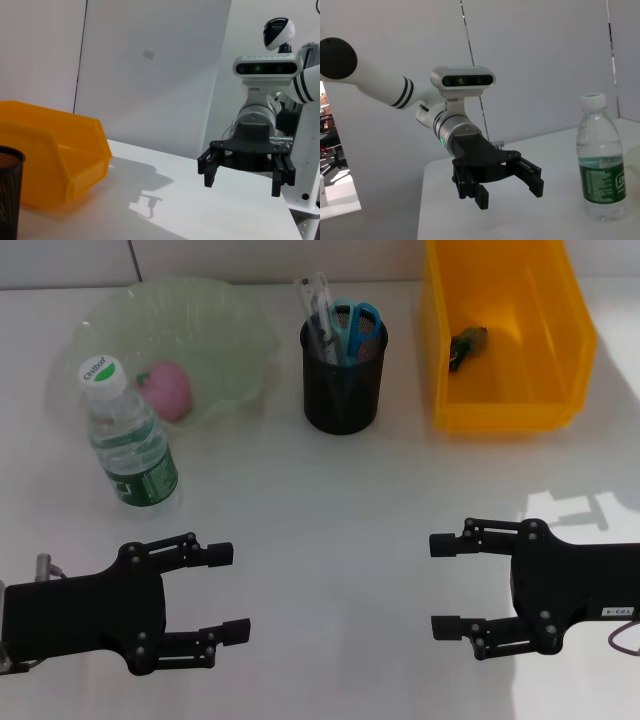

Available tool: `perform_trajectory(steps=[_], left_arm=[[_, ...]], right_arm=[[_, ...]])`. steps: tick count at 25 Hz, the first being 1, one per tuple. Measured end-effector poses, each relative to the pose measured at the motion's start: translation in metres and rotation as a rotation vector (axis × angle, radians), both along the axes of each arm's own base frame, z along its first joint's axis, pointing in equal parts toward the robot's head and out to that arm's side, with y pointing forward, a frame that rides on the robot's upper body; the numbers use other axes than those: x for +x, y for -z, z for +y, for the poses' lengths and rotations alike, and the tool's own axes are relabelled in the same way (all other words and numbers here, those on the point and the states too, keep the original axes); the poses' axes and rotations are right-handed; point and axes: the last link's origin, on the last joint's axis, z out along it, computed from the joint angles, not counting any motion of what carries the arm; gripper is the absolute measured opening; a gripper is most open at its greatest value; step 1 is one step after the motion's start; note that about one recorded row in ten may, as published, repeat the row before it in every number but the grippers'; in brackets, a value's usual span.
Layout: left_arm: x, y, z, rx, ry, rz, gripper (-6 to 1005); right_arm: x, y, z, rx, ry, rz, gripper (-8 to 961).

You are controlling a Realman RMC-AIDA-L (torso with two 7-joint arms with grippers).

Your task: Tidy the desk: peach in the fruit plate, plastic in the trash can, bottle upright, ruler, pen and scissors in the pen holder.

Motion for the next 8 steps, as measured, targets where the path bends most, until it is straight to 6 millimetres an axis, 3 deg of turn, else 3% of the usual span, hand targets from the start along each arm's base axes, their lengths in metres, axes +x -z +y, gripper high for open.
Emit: perform_trajectory(steps=[8], left_arm=[[0.0026, 0.0003, 0.0013, -0.004, 0.007, -0.007, 816]], right_arm=[[0.0009, 0.0031, 0.0015, 0.015, 0.012, 0.001, 810]])
